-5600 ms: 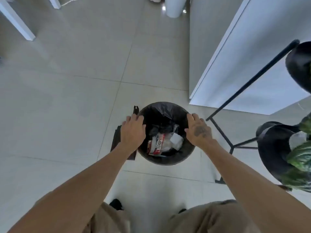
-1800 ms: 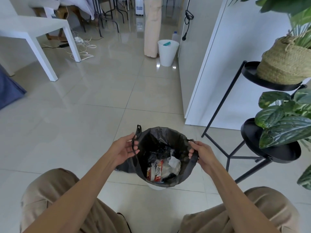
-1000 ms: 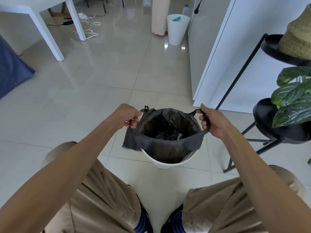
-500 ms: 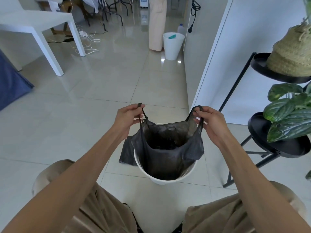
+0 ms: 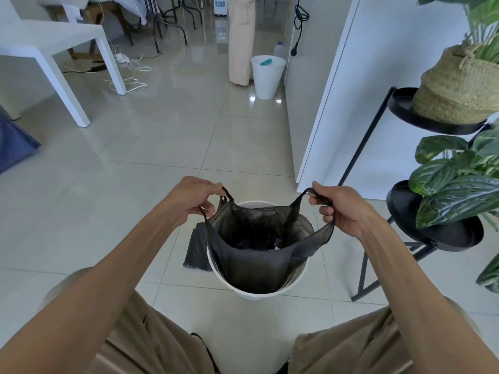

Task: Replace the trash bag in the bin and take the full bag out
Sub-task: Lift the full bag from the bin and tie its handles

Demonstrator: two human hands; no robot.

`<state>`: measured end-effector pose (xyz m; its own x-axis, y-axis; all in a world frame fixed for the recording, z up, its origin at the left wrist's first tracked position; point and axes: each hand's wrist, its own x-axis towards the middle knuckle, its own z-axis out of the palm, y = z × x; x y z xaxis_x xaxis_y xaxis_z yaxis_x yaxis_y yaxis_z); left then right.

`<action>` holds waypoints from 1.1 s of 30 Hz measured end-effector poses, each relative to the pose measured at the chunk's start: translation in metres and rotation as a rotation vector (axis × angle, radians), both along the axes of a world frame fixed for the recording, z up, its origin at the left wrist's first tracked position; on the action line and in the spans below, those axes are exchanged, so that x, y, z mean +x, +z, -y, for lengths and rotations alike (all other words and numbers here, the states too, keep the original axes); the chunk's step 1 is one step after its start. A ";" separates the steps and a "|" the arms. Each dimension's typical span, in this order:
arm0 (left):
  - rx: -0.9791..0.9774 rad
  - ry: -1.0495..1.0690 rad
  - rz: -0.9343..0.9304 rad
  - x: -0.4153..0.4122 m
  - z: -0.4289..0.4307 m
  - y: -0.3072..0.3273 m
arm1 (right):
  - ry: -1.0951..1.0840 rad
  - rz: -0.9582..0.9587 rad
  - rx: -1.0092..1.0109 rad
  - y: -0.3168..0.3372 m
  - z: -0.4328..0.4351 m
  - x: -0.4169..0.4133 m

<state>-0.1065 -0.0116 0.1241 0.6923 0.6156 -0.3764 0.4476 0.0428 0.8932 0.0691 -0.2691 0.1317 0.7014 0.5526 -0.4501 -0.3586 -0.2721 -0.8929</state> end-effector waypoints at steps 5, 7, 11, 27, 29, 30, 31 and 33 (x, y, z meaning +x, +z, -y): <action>0.047 0.081 0.336 -0.006 0.014 -0.008 | 0.048 0.001 0.257 0.012 0.002 -0.011; 0.047 0.135 0.454 -0.008 0.021 -0.009 | 0.066 0.099 0.345 0.018 0.002 -0.015; 0.053 0.091 0.560 -0.003 0.030 -0.006 | 0.127 0.440 0.251 0.021 -0.004 -0.024; 0.382 -0.275 0.454 0.032 0.058 0.009 | -0.045 0.616 0.252 0.010 -0.042 -0.042; 0.394 -0.299 0.434 0.034 0.054 0.009 | -0.016 0.647 0.223 0.012 -0.044 -0.039; 0.399 -0.310 0.426 0.034 0.053 0.009 | 0.002 0.663 0.214 0.013 -0.045 -0.038; 0.407 -0.322 0.422 0.035 0.052 0.008 | 0.017 0.688 0.200 0.013 -0.045 -0.037; 0.418 -0.338 0.416 0.035 0.050 0.006 | 0.034 0.736 0.166 0.012 -0.047 -0.037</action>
